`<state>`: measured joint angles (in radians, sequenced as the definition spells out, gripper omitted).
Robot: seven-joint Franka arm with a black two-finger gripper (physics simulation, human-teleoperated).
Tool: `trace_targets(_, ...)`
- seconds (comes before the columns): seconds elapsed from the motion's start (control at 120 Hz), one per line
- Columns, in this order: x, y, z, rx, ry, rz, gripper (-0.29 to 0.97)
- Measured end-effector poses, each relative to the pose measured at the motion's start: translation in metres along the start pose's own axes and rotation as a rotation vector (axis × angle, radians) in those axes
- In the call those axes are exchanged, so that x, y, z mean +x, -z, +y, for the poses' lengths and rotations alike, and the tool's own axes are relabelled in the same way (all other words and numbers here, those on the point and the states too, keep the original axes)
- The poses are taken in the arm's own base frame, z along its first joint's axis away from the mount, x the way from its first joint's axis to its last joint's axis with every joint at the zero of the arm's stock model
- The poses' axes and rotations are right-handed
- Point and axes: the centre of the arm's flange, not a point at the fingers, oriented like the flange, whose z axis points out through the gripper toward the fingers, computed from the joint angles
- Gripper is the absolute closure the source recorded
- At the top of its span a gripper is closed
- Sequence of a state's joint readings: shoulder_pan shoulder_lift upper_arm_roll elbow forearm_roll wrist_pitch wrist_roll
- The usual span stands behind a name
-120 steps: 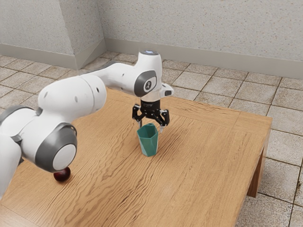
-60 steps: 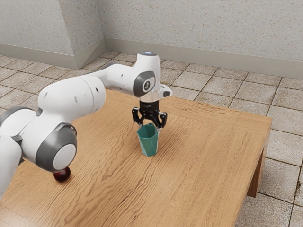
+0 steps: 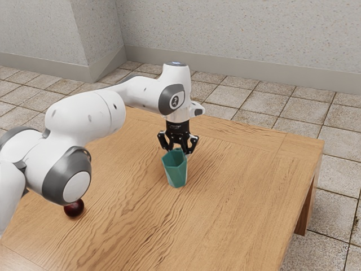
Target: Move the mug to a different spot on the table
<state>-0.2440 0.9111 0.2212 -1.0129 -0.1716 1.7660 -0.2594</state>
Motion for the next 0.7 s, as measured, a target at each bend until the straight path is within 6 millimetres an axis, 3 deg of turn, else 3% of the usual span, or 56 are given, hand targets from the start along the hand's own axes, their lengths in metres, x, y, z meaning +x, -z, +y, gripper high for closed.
trace_targets(0.217,-0.004,0.01,0.003,0.001,0.015,-0.003,0.56)
trace_targets(0.4,-0.009,0.022,0.001,0.012,0.033,-0.009,0.57)
trace_targets(0.7,-0.019,0.041,-0.017,0.036,0.08,-0.065,0.57)
